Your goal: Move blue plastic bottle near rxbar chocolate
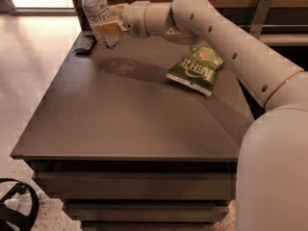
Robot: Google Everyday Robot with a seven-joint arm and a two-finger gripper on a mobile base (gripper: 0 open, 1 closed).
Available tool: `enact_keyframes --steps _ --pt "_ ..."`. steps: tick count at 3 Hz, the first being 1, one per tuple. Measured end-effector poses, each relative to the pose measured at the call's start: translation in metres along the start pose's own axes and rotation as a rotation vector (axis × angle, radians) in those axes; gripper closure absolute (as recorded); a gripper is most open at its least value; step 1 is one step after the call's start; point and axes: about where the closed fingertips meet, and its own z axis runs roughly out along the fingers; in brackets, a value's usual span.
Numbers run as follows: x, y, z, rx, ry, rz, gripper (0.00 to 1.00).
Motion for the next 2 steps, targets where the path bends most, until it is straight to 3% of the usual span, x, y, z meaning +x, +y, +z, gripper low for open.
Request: enact_keyframes --steps 1,2 --pt "0.0313 -0.0183 0.0105 0.035 -0.038 0.060 1.00" --pt "0.0330 -0.0189 0.0145 0.035 -0.030 0.066 1.00"
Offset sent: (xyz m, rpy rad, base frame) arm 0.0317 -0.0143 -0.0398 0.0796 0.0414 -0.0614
